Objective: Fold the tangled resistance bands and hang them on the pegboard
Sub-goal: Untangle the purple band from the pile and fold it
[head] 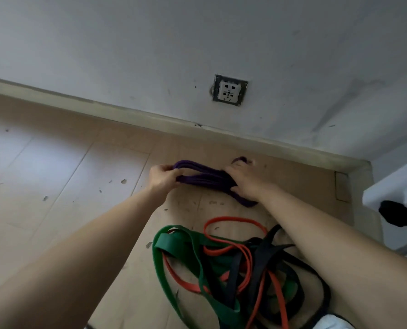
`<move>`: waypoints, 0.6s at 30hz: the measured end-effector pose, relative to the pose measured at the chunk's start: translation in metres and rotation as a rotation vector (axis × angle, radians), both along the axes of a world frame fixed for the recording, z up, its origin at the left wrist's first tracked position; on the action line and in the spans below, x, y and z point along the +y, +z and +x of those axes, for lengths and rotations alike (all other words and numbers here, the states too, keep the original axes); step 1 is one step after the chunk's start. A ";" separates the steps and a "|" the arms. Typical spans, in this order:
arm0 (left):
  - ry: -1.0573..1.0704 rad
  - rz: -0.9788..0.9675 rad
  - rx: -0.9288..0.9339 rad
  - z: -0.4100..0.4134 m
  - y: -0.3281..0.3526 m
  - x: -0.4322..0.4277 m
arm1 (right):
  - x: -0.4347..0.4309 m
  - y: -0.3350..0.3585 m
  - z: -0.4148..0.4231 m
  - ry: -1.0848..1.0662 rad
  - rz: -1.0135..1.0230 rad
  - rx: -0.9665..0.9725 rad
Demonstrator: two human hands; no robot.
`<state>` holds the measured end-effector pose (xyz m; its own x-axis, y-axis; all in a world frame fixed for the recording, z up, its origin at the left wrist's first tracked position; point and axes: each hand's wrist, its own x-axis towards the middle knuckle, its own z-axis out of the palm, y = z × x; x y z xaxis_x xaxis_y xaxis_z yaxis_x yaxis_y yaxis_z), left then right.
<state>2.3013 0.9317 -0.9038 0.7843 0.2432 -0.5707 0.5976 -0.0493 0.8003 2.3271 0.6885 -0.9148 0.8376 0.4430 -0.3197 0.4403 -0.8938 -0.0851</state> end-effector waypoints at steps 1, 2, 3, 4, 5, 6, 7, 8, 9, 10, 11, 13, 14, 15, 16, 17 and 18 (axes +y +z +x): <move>-0.009 0.018 0.008 0.001 -0.006 0.003 | 0.002 -0.005 0.001 0.001 -0.010 0.025; -0.017 0.029 0.012 0.001 -0.009 0.005 | 0.002 -0.008 0.003 -0.005 -0.008 0.031; -0.013 0.033 0.013 0.001 -0.014 0.005 | 0.002 -0.010 0.006 -0.011 -0.008 0.034; -0.006 0.038 0.004 0.003 -0.017 0.004 | 0.001 -0.011 0.010 -0.010 -0.025 0.042; 0.004 0.046 -0.011 0.006 -0.019 0.002 | -0.003 -0.012 0.013 -0.007 -0.066 0.063; 0.013 0.059 -0.024 0.009 -0.020 0.000 | -0.007 -0.012 0.014 -0.005 -0.114 0.085; 0.019 0.069 -0.033 0.014 -0.021 -0.001 | -0.011 -0.013 0.015 -0.010 -0.148 0.100; 0.012 0.076 -0.036 0.020 -0.022 -0.002 | -0.016 -0.013 0.016 -0.025 -0.155 0.104; -0.003 0.085 -0.038 0.026 -0.025 -0.002 | -0.019 -0.013 0.017 -0.042 -0.142 0.096; -0.025 0.108 -0.036 0.032 -0.026 -0.002 | -0.021 -0.013 0.018 -0.049 -0.124 0.079; -0.045 0.138 -0.032 0.037 -0.028 -0.001 | -0.021 -0.011 0.018 -0.041 -0.112 0.054; -0.056 0.194 -0.026 0.047 -0.036 0.000 | -0.018 -0.010 0.020 -0.015 -0.100 0.005; -0.055 0.219 -0.031 0.049 -0.038 0.000 | -0.016 -0.010 0.019 -0.013 -0.097 -0.007; -0.050 0.248 -0.039 0.051 -0.040 -0.001 | -0.014 -0.010 0.018 -0.016 -0.096 -0.016; -0.043 0.285 -0.049 0.051 -0.040 -0.003 | -0.013 -0.010 0.015 -0.016 -0.097 -0.026; -0.034 0.330 -0.058 0.051 -0.040 -0.005 | -0.013 -0.011 0.012 -0.011 -0.100 -0.040; -0.025 0.378 -0.065 0.051 -0.039 -0.007 | -0.012 -0.012 0.009 -0.005 -0.098 -0.059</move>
<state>2.3521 0.9248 -0.9431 0.8244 0.4071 -0.3933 0.5409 -0.3619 0.7592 2.3358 0.6766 -0.9270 0.8586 0.4074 -0.3111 0.4372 -0.8989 0.0294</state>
